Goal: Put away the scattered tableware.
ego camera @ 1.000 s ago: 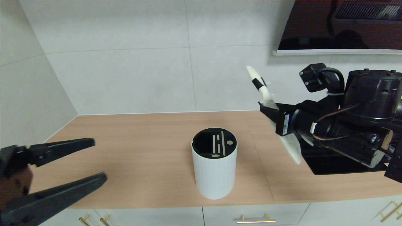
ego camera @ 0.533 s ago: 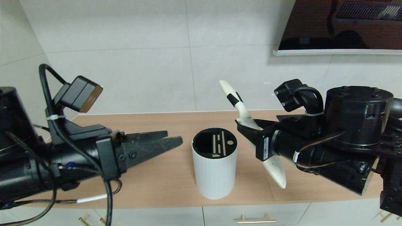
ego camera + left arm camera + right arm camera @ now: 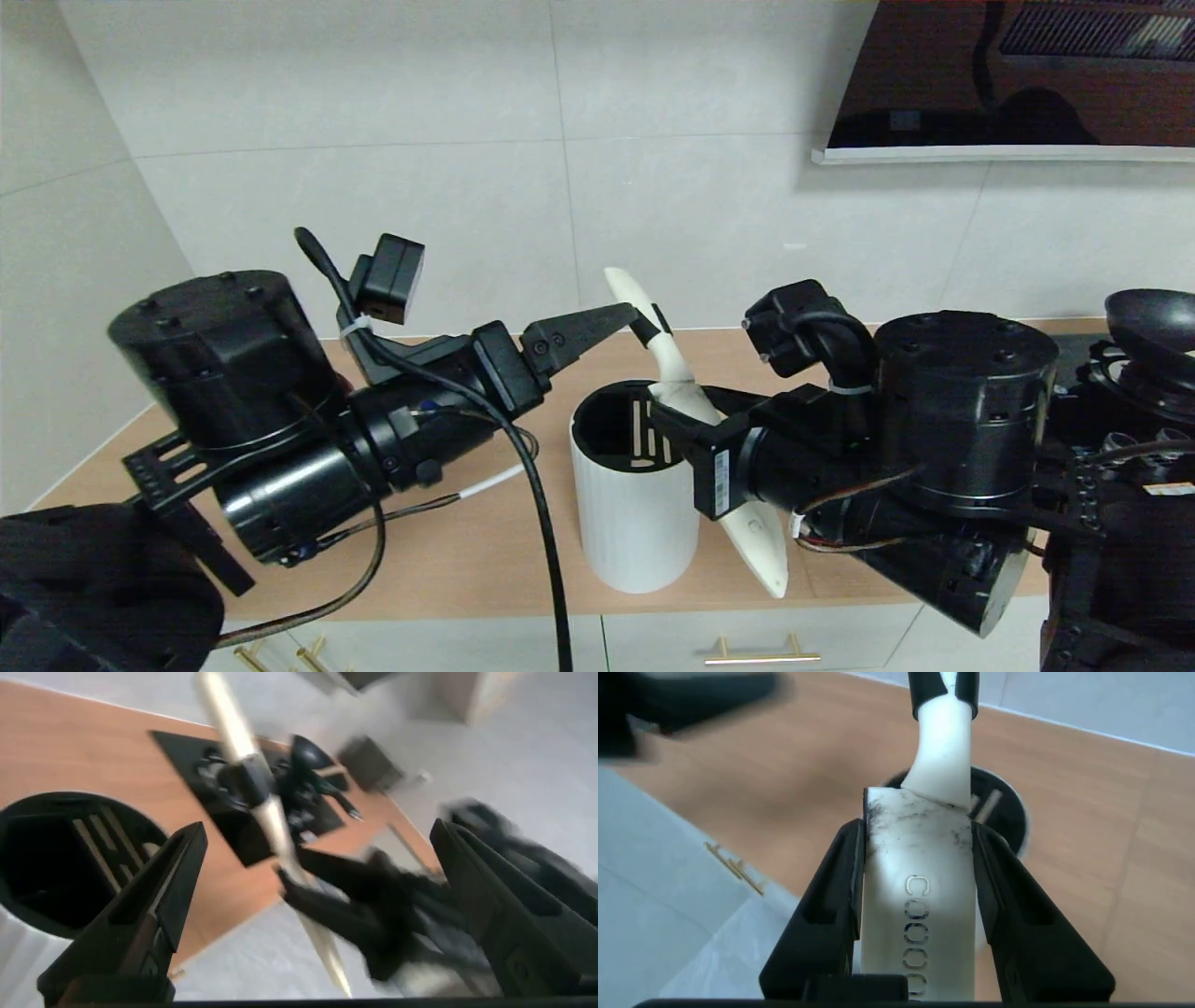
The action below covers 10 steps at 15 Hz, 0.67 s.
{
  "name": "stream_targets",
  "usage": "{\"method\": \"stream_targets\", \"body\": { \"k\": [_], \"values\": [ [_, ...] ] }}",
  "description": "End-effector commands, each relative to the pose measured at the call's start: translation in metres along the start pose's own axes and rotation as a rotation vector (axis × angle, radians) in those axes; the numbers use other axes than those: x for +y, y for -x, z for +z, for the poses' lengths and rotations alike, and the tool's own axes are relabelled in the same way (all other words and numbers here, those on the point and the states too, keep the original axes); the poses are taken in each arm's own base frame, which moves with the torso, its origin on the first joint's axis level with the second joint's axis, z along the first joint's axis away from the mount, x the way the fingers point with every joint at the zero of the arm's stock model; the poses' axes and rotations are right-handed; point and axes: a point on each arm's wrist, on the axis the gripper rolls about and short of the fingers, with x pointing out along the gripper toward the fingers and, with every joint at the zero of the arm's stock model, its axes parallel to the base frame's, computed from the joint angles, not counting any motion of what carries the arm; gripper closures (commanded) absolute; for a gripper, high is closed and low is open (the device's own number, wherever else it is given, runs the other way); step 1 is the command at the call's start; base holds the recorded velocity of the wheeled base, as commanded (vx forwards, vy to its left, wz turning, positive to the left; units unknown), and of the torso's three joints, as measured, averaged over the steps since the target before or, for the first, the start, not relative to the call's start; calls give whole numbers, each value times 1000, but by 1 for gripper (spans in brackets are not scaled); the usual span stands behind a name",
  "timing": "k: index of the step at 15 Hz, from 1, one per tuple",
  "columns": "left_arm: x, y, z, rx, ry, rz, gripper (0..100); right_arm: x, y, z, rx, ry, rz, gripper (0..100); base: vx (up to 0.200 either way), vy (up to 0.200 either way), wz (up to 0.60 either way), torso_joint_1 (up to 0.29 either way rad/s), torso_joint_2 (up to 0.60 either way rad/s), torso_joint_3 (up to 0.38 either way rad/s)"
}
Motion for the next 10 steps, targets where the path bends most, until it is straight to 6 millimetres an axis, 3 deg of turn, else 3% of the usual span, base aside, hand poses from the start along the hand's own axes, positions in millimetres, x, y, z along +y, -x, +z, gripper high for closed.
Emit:
{"method": "stream_targets", "body": {
  "k": [1, 10],
  "values": [
    [10, -17, -12, 25, 11, 38, 0, 5, -3, -8, 22, 10, 4, 100, 0, 0, 0, 0, 0, 0],
    [13, -24, -14, 11, 11, 60, 0, 19, 2, -11, 28, 14, 46, 100, 0, 0, 0, 0, 0, 0]
  ]
}}
